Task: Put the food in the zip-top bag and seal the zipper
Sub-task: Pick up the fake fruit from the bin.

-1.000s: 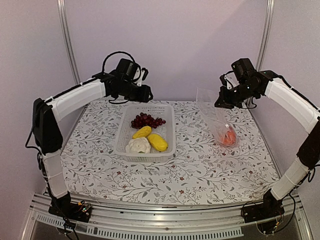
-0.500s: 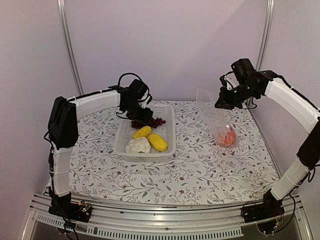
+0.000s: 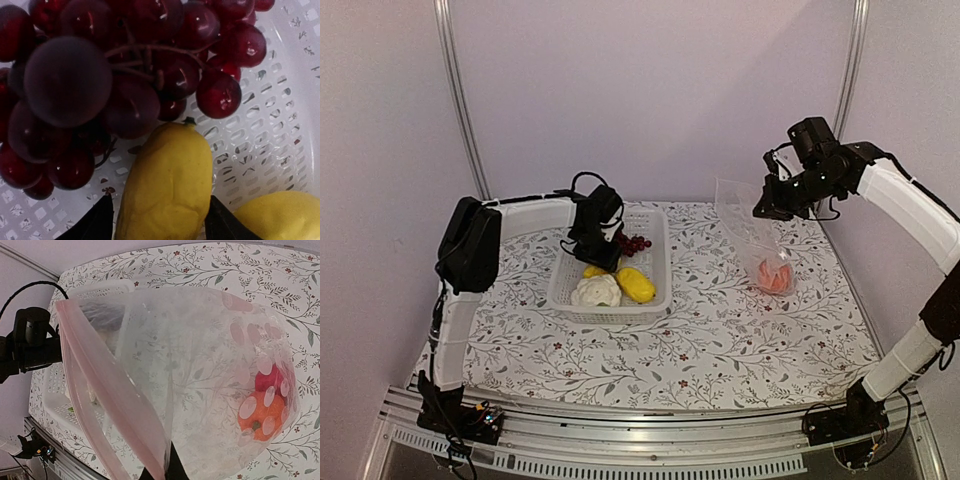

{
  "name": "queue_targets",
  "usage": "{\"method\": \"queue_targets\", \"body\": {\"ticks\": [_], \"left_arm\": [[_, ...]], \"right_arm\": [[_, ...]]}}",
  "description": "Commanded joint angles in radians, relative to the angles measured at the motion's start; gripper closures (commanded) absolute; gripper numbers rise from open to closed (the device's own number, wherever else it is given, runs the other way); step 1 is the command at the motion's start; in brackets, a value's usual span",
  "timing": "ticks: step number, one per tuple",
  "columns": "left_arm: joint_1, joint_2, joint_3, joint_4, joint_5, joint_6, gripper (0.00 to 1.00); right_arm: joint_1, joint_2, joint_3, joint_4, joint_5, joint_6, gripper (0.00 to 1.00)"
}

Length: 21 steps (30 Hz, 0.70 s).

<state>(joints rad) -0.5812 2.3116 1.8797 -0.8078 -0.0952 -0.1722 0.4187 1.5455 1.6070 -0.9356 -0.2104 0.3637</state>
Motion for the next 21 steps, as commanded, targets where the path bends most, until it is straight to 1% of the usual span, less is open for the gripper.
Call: {"method": "queue_targets", "body": {"ticks": [1, 4, 7, 10, 12, 15, 19, 21], "left_arm": [[0.007, 0.017, 0.019, -0.020, -0.010, 0.021, 0.43], [0.005, -0.031, 0.025, -0.023, 0.007, 0.010, 0.49], [0.004, -0.116, 0.032, -0.011, 0.005, -0.016, 0.52], [0.005, -0.206, 0.028, 0.037, 0.008, -0.043, 0.56], [0.006, -0.271, 0.015, 0.080, 0.037, -0.067, 0.58], [0.000, -0.368, -0.037, 0.194, 0.099, -0.110, 0.60], [-0.021, -0.489, -0.141, 0.424, 0.230, -0.201, 0.64], [-0.044, -0.529, -0.169, 0.534, 0.277, -0.231, 0.65]], "right_arm": [[0.006, -0.036, -0.030, 0.003, 0.011, 0.012, 1.00], [0.006, -0.042, -0.028, 0.004, 0.026, 0.014, 1.00], [0.006, -0.057, -0.056, 0.022, 0.032, 0.020, 1.00], [0.006, -0.061, -0.071, 0.031, 0.026, 0.023, 1.00], [0.006, -0.061, -0.069, 0.037, 0.025, 0.023, 1.00], [0.007, -0.059, -0.057, 0.038, 0.025, 0.025, 1.00], [0.009, -0.055, -0.053, 0.047, 0.011, 0.029, 1.00], [0.016, -0.047, -0.045, 0.047, 0.003, 0.030, 1.00]]}}
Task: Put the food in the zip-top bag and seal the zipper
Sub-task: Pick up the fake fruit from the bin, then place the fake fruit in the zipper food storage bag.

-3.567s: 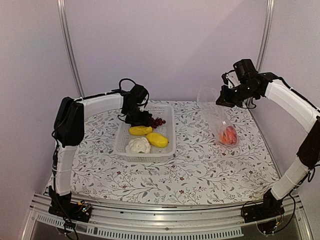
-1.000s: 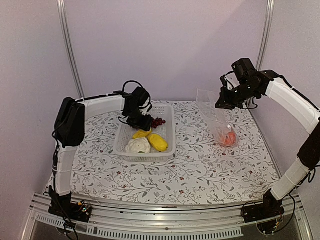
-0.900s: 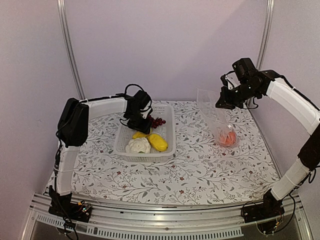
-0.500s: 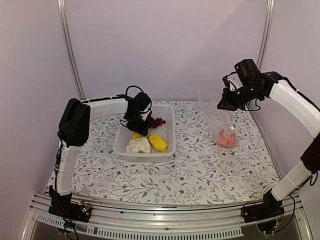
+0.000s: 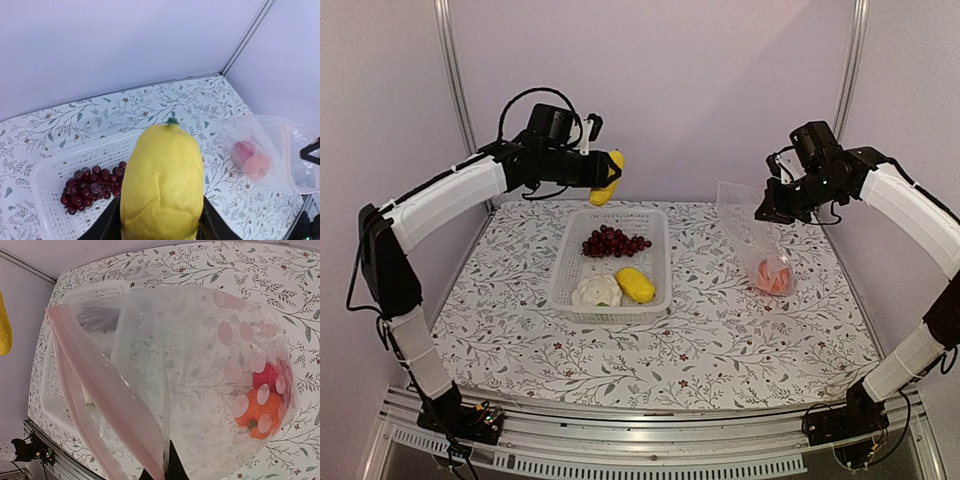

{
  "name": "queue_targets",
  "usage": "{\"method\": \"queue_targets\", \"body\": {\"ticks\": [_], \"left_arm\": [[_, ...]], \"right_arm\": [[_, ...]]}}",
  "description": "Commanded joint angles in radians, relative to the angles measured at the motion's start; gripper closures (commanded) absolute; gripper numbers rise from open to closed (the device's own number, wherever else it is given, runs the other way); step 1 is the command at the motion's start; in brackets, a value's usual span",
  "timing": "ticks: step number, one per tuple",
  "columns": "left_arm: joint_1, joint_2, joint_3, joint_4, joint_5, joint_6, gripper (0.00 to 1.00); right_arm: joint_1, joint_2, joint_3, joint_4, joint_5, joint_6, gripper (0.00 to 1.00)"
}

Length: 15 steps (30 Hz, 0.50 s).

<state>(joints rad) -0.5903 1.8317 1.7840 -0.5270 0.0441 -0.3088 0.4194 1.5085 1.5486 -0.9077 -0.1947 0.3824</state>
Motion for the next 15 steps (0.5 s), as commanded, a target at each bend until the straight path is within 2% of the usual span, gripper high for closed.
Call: {"method": "queue_targets", "body": {"ticks": [1, 10, 15], "left_arm": [[-0.051, -0.062, -0.080, 0.298, 0.155, -0.097, 0.65], [-0.202, -0.052, -0.073, 0.683, 0.258, -0.142, 0.64], [-0.260, 0.016, -0.052, 0.806, 0.252, -0.139, 0.65]], "right_arm": [[0.020, -0.007, 0.021, 0.019, -0.018, 0.014, 1.00], [0.054, 0.023, 0.072, 0.030, -0.068, 0.043, 1.00], [0.073, 0.041, 0.108, 0.032, -0.101, 0.064, 1.00]]}}
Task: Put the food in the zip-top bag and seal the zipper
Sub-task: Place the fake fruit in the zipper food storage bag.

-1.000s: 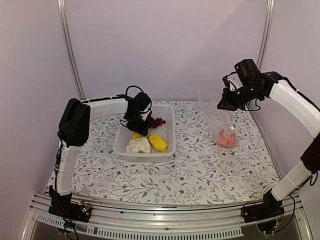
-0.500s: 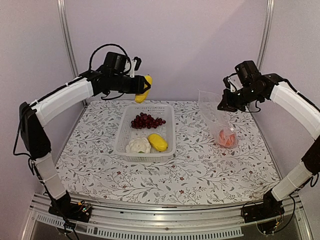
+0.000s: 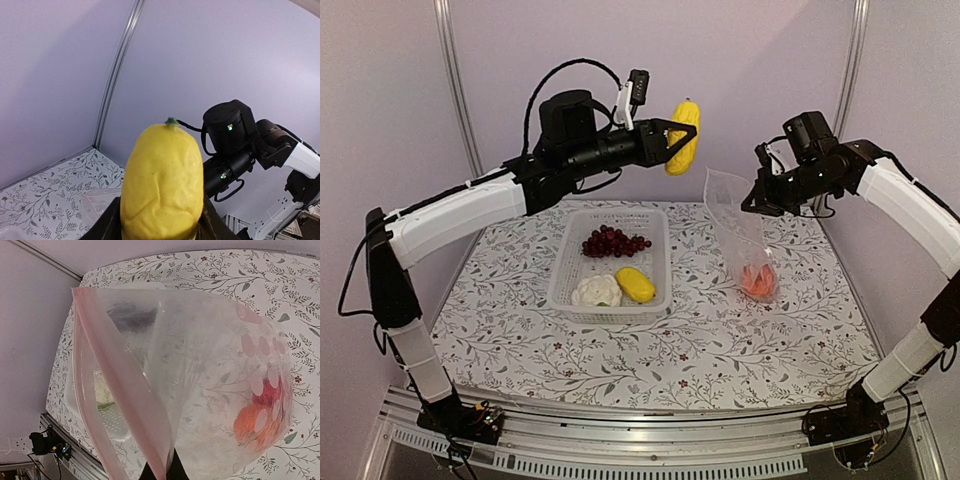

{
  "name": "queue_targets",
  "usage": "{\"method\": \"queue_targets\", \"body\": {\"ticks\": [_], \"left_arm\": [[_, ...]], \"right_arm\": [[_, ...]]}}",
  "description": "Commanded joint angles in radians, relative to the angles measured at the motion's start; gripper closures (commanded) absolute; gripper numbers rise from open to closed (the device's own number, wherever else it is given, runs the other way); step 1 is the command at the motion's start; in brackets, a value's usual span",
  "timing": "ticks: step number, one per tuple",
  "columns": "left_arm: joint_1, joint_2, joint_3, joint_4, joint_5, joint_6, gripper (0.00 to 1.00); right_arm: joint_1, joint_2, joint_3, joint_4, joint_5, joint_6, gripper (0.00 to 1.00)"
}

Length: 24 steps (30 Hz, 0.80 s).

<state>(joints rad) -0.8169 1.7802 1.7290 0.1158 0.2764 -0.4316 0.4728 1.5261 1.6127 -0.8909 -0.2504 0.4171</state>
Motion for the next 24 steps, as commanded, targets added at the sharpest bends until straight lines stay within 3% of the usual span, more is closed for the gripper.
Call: {"method": "queue_targets", "body": {"ticks": [1, 7, 13, 20, 24], "left_arm": [[-0.038, 0.084, 0.012, 0.180, 0.010, -0.027, 0.65], [-0.077, 0.176, 0.026, 0.338, -0.100, -0.101, 0.64], [-0.080, 0.250, 0.047, 0.365, -0.134, -0.098, 0.60], [-0.087, 0.252, 0.067, 0.295, -0.183, -0.071, 0.18], [-0.090, 0.220, 0.132, 0.214, -0.222, -0.013, 0.08]], "right_arm": [[0.023, 0.025, 0.047, 0.015, -0.054, 0.034, 1.00], [0.030, 0.017, 0.046, 0.037, -0.098, 0.085, 1.00], [0.029, 0.017, 0.058, 0.032, -0.119, 0.100, 1.00], [0.029, 0.004, 0.069, 0.004, -0.111, 0.088, 1.00], [0.029, 0.003, 0.062, 0.006, -0.116, 0.093, 1.00]]}}
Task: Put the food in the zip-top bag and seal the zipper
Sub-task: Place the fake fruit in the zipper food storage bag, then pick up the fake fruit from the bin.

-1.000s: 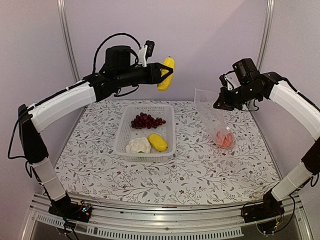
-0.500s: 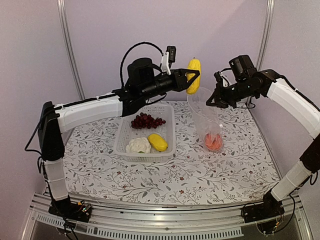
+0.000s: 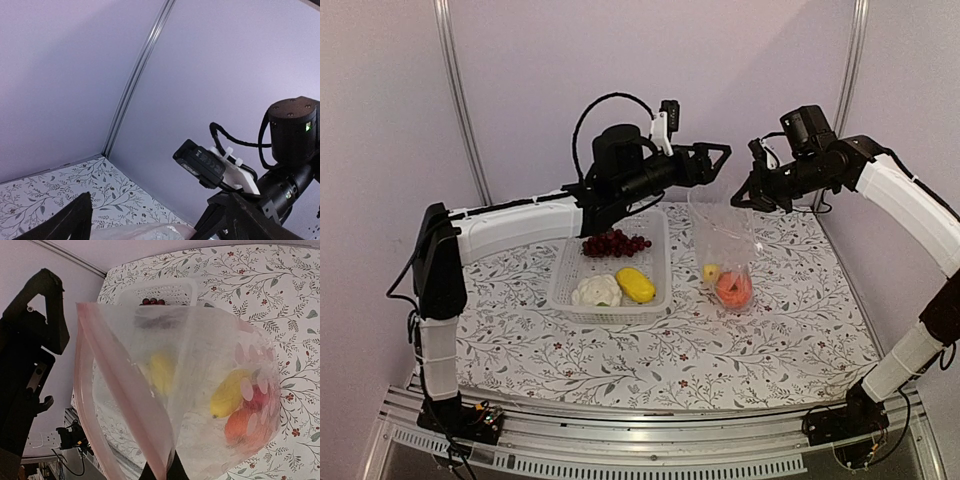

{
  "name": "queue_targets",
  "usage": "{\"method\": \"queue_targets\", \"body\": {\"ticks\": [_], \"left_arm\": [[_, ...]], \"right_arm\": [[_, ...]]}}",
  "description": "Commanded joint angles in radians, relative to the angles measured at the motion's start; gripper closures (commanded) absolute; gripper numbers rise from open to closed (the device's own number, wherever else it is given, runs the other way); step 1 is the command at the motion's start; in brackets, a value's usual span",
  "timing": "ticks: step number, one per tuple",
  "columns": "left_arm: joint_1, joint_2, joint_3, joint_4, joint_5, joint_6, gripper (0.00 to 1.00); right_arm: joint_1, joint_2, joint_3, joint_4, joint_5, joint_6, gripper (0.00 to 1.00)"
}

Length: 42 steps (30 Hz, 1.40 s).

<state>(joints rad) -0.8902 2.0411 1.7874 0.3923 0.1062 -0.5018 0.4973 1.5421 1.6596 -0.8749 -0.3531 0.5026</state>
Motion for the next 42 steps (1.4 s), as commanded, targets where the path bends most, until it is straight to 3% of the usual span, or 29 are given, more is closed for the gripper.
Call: {"method": "queue_targets", "body": {"ticks": [1, 5, 9, 16, 21, 28, 33, 36, 42], "left_arm": [[-0.016, -0.056, 0.081, -0.073, -0.057, 0.076, 0.06], [-0.016, -0.142, 0.081, -0.146, -0.076, 0.150, 0.06], [-0.005, -0.284, -0.022, -0.262, -0.127, 0.204, 0.04], [0.029, -0.467, -0.208, -0.685, -0.274, 0.193, 0.00], [0.076, -0.503, -0.279, -0.908, -0.229, 0.113, 0.03], [0.126, -0.415, -0.295, -0.964, -0.016, 0.013, 0.19], [0.126, -0.319, -0.317, -0.906, 0.100, -0.144, 0.21], [0.125, -0.247, -0.295, -0.918, 0.106, -0.264, 0.22], [0.112, -0.128, -0.194, -1.004, -0.015, -0.391, 0.21]], "right_arm": [[0.004, -0.014, 0.013, -0.007, -0.011, 0.010, 1.00], [0.002, -0.014, 0.023, -0.010, 0.004, 0.005, 1.00], [-0.018, -0.023, 0.025, -0.008, 0.027, -0.002, 1.00], [-0.131, -0.078, 0.030, -0.039, 0.127, -0.047, 1.00], [-0.142, -0.086, 0.082, -0.091, 0.252, -0.135, 1.00], [-0.142, -0.068, 0.061, -0.064, 0.237, -0.161, 1.00], [-0.142, -0.054, 0.018, -0.029, 0.181, -0.140, 1.00], [-0.141, -0.048, 0.013, -0.027, 0.176, -0.140, 1.00], [-0.142, -0.061, -0.004, -0.036, 0.175, -0.160, 1.00]]}}
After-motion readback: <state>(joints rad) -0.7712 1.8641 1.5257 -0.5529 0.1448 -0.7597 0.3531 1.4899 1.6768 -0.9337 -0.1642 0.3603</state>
